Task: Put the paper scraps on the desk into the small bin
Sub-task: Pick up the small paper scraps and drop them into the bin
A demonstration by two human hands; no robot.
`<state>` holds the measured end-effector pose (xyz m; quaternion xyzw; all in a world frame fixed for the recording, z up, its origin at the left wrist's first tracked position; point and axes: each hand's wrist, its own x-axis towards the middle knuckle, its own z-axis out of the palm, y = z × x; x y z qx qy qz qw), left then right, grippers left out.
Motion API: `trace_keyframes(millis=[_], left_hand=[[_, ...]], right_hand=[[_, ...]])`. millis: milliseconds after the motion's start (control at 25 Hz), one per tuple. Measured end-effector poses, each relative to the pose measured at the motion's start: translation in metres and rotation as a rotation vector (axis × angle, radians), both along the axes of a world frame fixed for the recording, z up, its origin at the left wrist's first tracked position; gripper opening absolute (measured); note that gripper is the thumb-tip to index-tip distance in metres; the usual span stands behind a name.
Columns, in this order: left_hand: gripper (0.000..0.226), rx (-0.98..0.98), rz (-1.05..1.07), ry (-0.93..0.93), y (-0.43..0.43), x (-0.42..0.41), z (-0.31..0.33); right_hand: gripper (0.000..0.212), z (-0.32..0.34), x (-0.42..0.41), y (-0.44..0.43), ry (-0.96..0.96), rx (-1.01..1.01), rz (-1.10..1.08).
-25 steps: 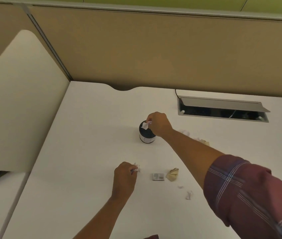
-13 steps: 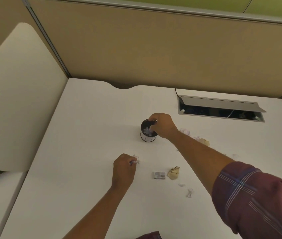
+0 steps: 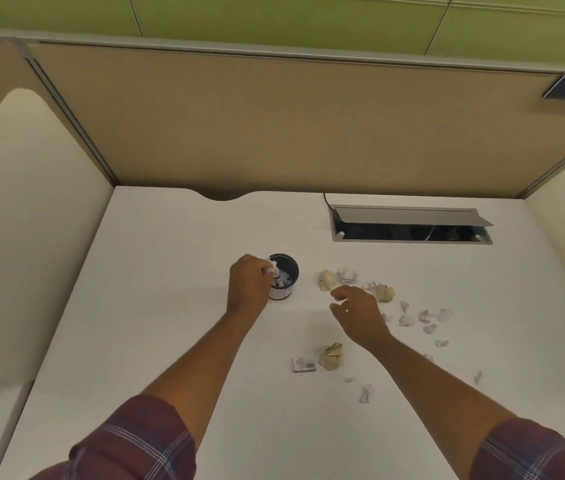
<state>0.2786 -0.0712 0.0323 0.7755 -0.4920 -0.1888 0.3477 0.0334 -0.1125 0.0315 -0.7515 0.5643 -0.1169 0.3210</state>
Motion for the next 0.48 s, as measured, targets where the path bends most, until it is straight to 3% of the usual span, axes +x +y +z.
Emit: trace_keyframes(millis=[280,480], left_hand=[[0.02,0.202,-0.043,-0.048,-0.036,-0.013,-0.01],[0.009,0.242,-0.068,-0.078,-0.034,-0.024,-0.004]], right_hand=[[0.02,-0.031,-0.08,0.038,0.072,0.006,0.016],[0.02,-0.041,-0.122,0.043,0.063,-0.006,0.013]])
